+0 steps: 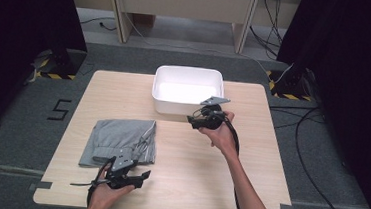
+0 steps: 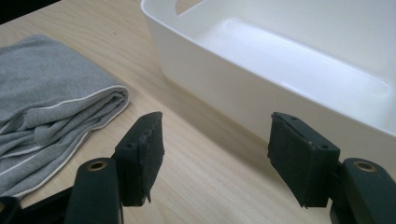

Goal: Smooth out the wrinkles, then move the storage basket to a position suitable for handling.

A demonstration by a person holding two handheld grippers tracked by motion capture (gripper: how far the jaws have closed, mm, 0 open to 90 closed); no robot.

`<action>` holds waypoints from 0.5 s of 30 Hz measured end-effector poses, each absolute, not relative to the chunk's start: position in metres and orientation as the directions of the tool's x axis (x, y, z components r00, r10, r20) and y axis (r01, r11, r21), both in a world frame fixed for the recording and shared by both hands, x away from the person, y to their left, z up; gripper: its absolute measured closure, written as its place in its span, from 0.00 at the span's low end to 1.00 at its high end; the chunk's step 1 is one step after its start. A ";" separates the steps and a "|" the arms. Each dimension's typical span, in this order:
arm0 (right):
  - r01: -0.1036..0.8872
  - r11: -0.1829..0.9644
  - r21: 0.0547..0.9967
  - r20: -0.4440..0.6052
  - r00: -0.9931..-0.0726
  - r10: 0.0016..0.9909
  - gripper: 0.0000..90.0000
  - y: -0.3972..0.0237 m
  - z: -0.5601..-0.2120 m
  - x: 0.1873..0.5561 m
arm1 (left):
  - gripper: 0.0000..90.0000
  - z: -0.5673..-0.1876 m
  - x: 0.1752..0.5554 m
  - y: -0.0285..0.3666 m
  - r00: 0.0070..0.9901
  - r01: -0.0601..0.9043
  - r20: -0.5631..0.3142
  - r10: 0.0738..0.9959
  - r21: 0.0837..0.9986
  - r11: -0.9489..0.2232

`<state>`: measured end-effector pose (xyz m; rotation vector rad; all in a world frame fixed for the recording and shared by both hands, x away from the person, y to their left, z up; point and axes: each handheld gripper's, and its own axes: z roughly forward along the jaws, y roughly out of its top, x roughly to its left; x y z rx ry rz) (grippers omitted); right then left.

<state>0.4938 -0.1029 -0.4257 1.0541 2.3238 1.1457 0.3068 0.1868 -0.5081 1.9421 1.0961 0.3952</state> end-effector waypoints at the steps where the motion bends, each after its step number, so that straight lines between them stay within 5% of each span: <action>1: 0.468 0.399 0.789 0.016 -0.664 0.747 0.39 -0.104 -0.425 0.494 | 0.38 -0.509 0.305 0.185 0.572 0.547 -0.123 0.811 0.794 -0.265; 15: 0.469 0.368 0.803 0.015 -0.633 0.774 0.34 -0.114 -0.412 0.503 | 0.32 -0.522 0.294 0.180 0.613 0.521 -0.026 0.789 0.764 -0.380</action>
